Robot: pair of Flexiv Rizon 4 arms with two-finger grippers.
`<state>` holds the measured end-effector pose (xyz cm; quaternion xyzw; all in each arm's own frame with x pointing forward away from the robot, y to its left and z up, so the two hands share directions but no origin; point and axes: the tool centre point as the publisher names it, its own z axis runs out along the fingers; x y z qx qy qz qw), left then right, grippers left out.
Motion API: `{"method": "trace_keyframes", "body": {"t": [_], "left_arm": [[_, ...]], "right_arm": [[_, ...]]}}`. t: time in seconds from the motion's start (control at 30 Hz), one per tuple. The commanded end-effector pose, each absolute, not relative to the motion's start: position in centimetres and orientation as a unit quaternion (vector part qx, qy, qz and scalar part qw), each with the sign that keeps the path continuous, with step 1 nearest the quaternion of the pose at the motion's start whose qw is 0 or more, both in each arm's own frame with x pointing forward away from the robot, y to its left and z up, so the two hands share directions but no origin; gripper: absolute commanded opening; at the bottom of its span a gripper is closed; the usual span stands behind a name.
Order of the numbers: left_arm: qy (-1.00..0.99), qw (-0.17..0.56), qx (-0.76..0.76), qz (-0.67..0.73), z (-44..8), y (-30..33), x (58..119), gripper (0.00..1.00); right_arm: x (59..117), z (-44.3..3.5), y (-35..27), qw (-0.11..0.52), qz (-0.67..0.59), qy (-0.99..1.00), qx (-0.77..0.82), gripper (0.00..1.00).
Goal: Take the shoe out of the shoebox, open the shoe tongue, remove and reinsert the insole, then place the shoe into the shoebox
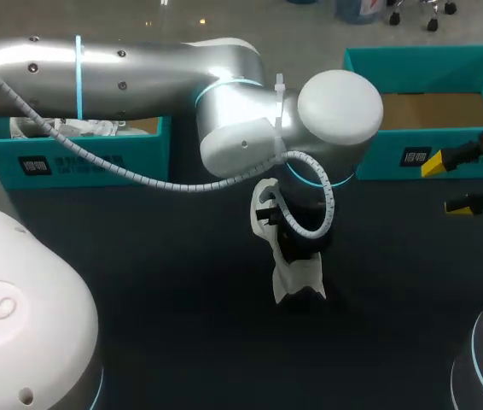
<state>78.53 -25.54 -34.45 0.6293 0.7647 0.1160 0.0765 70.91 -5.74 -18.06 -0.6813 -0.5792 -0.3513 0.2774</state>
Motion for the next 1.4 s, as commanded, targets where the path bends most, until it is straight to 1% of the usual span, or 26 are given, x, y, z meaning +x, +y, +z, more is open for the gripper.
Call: {"method": "trace_keyframes", "body": {"t": [0.03,0.2,0.23,0.27,0.3,0.37,0.4,0.43,0.47,1.4], "left_arm": [[0.764,0.08,0.629,0.121,-34.45,-25.45,78.73,0.0],[0.762,0.082,0.631,0.12,-34.71,-25.43,79.06,0.0],[0.762,0.082,0.631,0.12,-34.72,-25.42,79.08,0.03],[0.762,0.082,0.631,0.12,-34.73,-25.39,79.1,0.24],[0.762,0.083,0.631,0.12,-34.73,-25.37,79.13,0.38],[0.762,0.082,0.631,0.121,-34.74,-25.35,79.15,0.47],[0.761,0.081,0.632,0.122,-34.76,-25.34,79.16,0.71],[0.761,0.08,0.632,0.124,-34.8,-25.34,79.16,0.91],[0.761,0.081,0.632,0.124,-34.81,-25.34,79.16,1.0],[0.765,0.087,0.626,0.126,-33.93,-25.28,79.43,1.0]], "right_arm": [[70.9,-18.11,-5.73,0.277,-0.351,-0.579,-0.682,1.0],[70.9,-18.11,-5.73,0.277,-0.351,-0.579,-0.682,1.0],[70.9,-18.11,-5.73,0.277,-0.351,-0.579,-0.682,1.0],[70.9,-18.11,-5.73,0.277,-0.351,-0.579,-0.682,1.0],[70.9,-18.11,-5.73,0.277,-0.351,-0.579,-0.682,1.0],[70.9,-18.11,-5.73,0.277,-0.351,-0.579,-0.682,1.0],[70.9,-18.11,-5.73,0.277,-0.351,-0.579,-0.682,1.0],[70.9,-18.11,-5.73,0.277,-0.351,-0.579,-0.682,1.0],[70.9,-18.11,-5.73,0.277,-0.351,-0.579,-0.682,1.0],[70.9,-18.11,-5.73,0.277,-0.351,-0.579,-0.682,1.0]]}}
